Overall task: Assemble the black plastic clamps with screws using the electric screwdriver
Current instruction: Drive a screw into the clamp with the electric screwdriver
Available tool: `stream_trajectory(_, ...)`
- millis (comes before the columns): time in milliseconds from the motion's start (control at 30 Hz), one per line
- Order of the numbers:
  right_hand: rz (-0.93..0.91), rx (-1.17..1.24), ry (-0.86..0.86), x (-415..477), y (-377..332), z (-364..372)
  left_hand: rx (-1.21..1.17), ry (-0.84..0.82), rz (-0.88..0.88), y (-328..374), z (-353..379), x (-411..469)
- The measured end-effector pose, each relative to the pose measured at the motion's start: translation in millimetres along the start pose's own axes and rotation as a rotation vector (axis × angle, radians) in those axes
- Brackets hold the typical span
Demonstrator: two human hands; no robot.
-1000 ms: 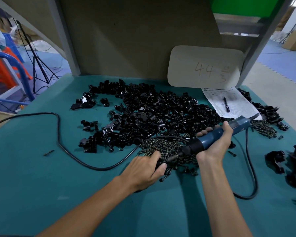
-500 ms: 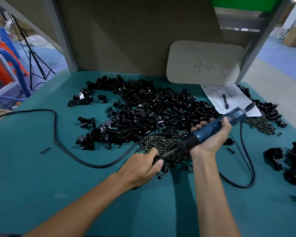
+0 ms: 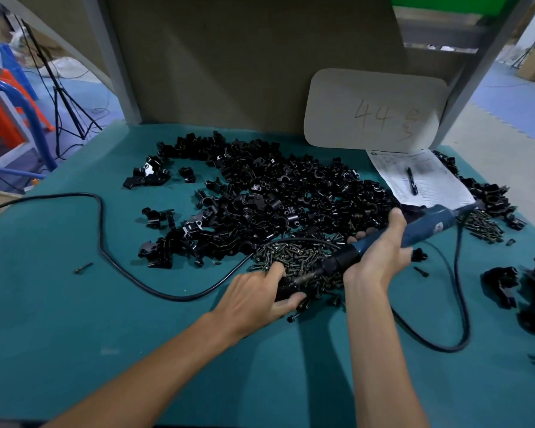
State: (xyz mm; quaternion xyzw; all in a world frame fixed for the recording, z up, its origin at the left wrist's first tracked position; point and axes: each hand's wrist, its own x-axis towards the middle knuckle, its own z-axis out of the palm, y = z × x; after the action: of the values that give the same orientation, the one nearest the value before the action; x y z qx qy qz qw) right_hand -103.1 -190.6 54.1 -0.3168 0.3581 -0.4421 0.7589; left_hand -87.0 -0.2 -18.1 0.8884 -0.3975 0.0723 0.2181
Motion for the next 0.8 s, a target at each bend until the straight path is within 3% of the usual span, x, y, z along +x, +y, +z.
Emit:
stream_trajectory(200,-0.014,-0.041,0.07,-0.8,0.7,-6.0,0.072,0.133,0.034,1.6,4.5,-1.3)
stream_trajectory(800,-0.018,-0.032,0.045,-3.3,3.5,-4.9,0.069,0.136,0.022,3.5,0.3,-0.9)
